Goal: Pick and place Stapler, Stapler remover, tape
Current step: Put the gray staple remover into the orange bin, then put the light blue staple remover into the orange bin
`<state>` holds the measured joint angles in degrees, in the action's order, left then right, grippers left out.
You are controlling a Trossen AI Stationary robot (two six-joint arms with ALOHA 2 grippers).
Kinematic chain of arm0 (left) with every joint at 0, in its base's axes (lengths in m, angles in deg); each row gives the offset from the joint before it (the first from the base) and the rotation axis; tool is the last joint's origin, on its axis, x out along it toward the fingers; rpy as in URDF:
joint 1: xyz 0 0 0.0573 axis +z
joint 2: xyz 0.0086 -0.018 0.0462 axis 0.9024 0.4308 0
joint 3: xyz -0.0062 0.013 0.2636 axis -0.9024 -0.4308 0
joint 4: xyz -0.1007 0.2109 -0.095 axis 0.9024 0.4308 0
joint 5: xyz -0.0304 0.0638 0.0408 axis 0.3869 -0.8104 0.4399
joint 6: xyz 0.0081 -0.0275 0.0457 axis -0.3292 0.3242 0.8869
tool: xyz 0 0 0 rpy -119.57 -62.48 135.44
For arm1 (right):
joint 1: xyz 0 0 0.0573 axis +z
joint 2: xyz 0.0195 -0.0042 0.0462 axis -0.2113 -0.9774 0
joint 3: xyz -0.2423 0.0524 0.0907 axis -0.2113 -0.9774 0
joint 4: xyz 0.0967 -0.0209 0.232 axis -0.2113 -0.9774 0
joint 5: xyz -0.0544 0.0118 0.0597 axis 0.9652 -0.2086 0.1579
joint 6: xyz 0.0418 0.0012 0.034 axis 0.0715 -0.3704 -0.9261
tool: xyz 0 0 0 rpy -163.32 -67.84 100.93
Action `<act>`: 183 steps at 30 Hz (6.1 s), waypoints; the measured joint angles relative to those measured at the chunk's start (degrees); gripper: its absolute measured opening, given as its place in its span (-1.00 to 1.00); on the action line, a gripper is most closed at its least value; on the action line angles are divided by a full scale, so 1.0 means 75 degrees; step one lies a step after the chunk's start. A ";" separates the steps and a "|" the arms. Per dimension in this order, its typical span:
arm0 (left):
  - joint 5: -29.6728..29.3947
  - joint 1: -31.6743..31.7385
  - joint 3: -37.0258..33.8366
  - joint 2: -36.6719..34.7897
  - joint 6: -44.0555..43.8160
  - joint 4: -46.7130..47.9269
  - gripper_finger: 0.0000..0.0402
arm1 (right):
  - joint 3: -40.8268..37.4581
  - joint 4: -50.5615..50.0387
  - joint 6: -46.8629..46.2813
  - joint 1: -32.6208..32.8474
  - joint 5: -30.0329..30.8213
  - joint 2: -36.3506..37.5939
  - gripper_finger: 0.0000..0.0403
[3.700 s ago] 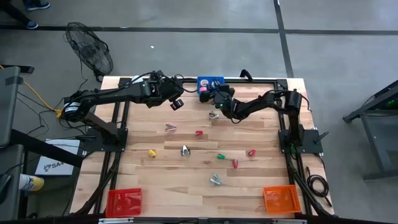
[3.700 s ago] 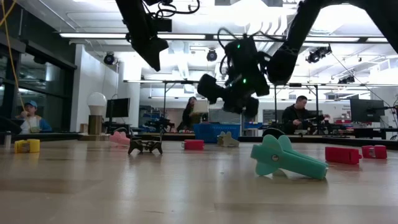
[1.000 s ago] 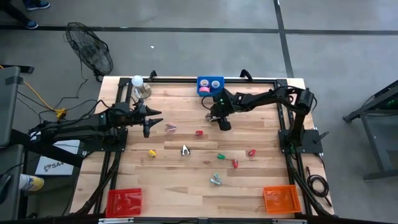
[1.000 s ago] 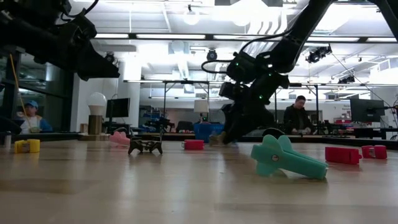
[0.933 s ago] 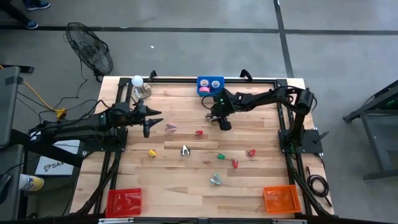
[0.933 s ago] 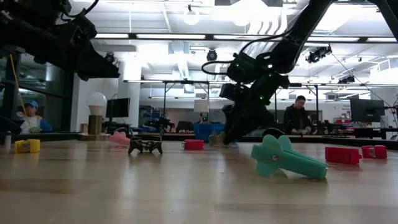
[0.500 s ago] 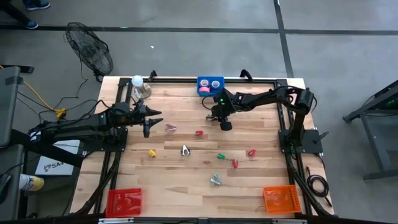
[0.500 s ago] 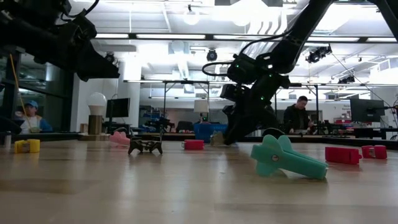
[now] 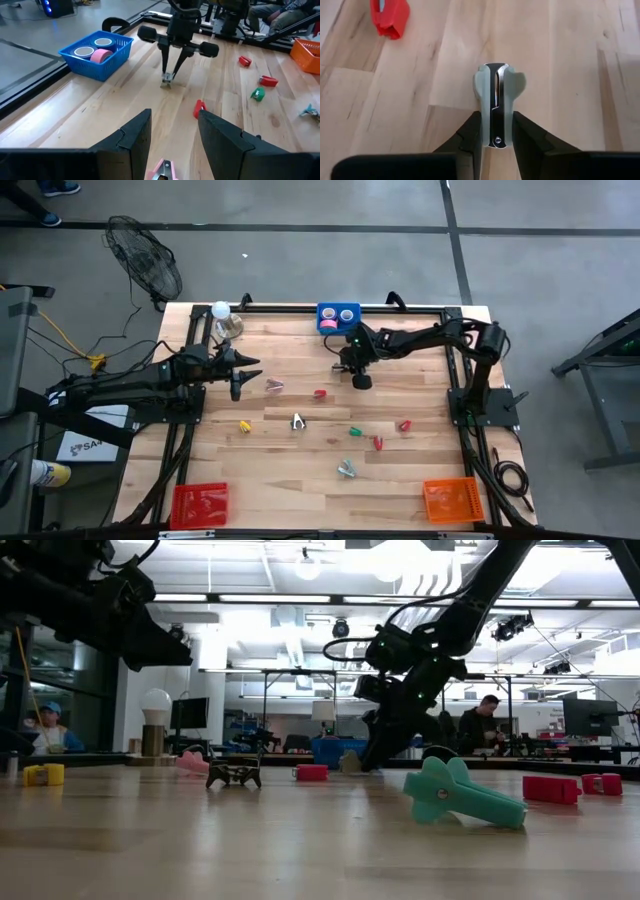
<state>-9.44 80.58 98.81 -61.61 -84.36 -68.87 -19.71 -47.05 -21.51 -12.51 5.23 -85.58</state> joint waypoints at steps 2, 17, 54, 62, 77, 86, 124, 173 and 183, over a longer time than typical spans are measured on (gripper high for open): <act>0.0000 0.0003 0.0000 -0.0003 -0.0026 0.0032 -0.20 | 0.0000 -0.0158 -0.0021 0.0052 0.0195 0.0146 -0.64; 0.0038 0.0003 0.0006 -0.0003 -0.0058 0.0093 -0.20 | 0.0000 -0.2677 -0.0527 0.1246 0.1141 0.2256 -0.64; 0.0257 0.0003 0.0009 -0.0001 -0.0157 -0.0020 -0.20 | 0.0000 -0.7259 -1.5011 0.8572 -0.2034 0.4871 -0.64; 0.0264 0.0003 0.0008 -0.0003 -0.0148 -0.0047 -0.20 | 0.0000 -0.6630 -1.6126 0.9672 -0.2214 0.3570 -0.64; 0.0356 0.0003 0.0009 0.0000 -0.0224 -0.0047 -0.20 | 0.0000 -0.5921 -1.5484 0.9952 -0.2387 0.1797 -0.57; 0.0642 0.0003 0.0006 0.0000 -0.0329 -0.0044 -0.20 | 0.0000 -0.5928 -1.5558 0.9943 -0.2332 0.1873 -0.27; 0.0813 0.0000 0.0006 0.0000 -0.0567 -0.0041 -0.20 | 0.0003 -0.5050 -0.9818 0.7681 0.4367 0.2793 -0.22; 0.0799 0.0002 0.0003 0.0015 -0.0195 0.0140 -0.20 | 0.0032 0.0350 -1.1064 0.9038 0.6163 -0.0873 0.20; 0.0796 0.0003 0.0003 0.0015 -0.0136 0.0140 -0.20 | 0.0032 0.0541 -1.0693 0.8949 0.6738 -0.1224 0.15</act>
<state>-3.47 80.60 98.83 -61.50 -85.38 -67.82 -19.47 -42.99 -101.71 54.61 55.77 -94.75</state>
